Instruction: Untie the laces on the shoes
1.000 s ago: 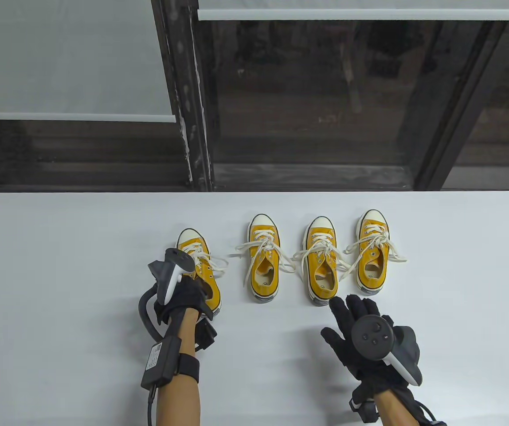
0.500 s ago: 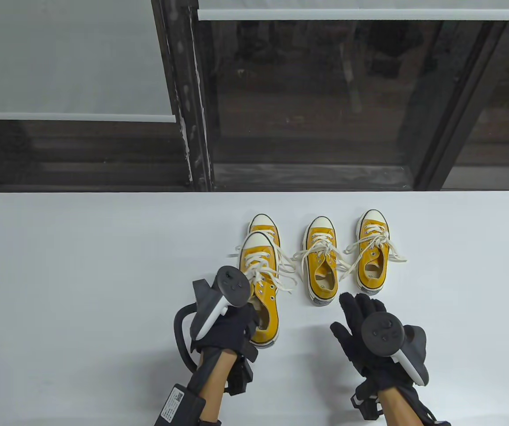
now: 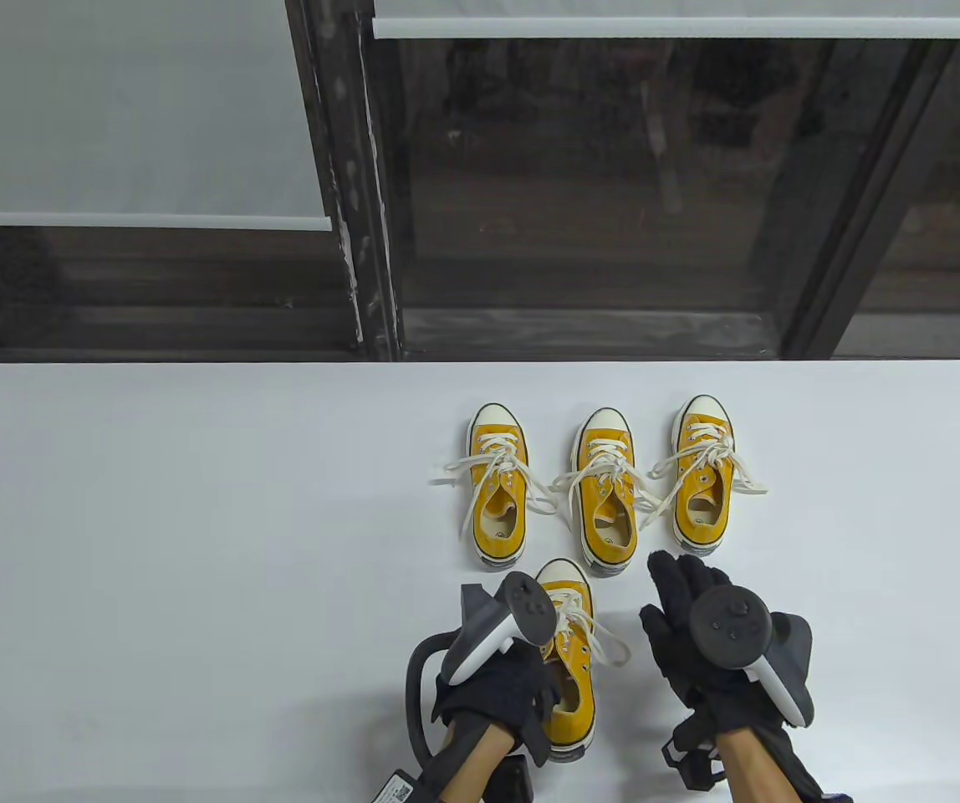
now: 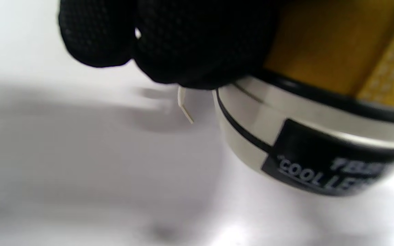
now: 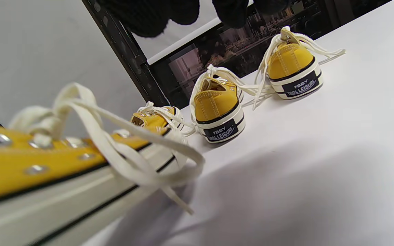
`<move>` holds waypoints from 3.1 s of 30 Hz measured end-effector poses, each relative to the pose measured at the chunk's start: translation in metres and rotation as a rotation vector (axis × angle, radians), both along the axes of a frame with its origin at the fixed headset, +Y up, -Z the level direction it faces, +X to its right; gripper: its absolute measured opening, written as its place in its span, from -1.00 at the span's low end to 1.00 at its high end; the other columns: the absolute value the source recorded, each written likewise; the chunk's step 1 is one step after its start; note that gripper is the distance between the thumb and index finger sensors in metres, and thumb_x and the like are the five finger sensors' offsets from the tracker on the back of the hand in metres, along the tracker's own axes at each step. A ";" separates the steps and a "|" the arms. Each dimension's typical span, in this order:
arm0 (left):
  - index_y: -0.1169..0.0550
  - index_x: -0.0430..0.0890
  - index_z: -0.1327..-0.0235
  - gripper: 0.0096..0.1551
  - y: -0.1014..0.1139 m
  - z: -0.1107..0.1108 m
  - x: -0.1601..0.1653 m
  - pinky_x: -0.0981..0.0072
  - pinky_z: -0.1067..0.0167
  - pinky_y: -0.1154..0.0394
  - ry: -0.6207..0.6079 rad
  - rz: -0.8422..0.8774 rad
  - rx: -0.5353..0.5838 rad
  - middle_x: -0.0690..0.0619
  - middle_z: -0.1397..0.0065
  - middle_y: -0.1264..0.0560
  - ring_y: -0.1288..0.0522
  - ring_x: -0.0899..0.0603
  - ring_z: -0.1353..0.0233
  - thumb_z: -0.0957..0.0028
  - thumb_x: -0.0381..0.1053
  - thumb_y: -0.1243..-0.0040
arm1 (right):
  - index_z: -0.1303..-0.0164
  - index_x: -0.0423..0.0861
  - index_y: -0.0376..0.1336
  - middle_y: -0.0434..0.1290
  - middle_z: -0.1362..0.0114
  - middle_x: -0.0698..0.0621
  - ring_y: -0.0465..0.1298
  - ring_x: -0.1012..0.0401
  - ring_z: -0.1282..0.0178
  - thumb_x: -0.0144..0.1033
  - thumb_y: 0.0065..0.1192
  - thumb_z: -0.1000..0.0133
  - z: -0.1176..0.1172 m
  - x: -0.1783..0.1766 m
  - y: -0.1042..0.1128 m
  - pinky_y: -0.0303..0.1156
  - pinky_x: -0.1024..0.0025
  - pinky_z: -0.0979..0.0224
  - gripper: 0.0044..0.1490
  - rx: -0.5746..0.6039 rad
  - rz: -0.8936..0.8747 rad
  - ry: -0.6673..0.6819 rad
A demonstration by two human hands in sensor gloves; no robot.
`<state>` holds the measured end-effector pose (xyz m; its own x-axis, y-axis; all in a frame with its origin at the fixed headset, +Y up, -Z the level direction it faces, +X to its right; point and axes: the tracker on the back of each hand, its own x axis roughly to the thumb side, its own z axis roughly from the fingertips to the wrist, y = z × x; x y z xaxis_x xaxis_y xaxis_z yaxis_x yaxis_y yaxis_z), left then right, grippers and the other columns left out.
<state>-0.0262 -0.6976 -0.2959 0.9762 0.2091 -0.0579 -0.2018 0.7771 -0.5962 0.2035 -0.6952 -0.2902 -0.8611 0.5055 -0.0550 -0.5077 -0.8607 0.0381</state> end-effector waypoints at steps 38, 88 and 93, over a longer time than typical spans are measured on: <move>-0.25 0.03 -0.68 -0.34 0.005 -0.013 -0.038 -0.32 -0.57 -0.16 0.136 0.286 0.041 -0.05 -0.57 -0.42 -0.45 -0.13 -0.51 -0.33 0.11 -0.07 | -0.71 0.11 0.08 0.02 -0.76 -0.20 -0.04 -0.25 -0.75 -0.17 0.02 -0.39 -0.016 -0.040 -0.001 -0.06 -0.36 -0.60 -0.38 -0.276 -0.163 0.155; 0.10 0.62 -0.48 -0.35 -0.047 -0.018 -0.016 -0.36 -0.68 0.34 0.037 0.288 -0.266 0.14 -0.78 0.37 0.33 -0.17 -0.82 -0.38 0.27 0.04 | -0.42 0.05 0.30 0.52 -0.22 0.07 0.58 0.00 -0.33 -0.12 0.00 -0.38 -0.007 -0.012 0.182 0.27 -0.20 -0.51 -0.56 -0.057 -1.013 0.560; -0.02 0.51 -0.58 -0.43 -0.038 -0.018 -0.018 -0.37 -0.67 0.33 0.037 0.336 -0.227 0.09 -0.83 0.25 0.29 -0.18 -0.82 -0.39 0.24 0.10 | -0.40 0.00 0.33 0.54 -0.16 0.05 0.59 0.00 -0.27 -0.13 0.05 -0.38 -0.006 0.003 0.178 0.28 -0.19 -0.49 -0.56 -0.021 -0.868 0.393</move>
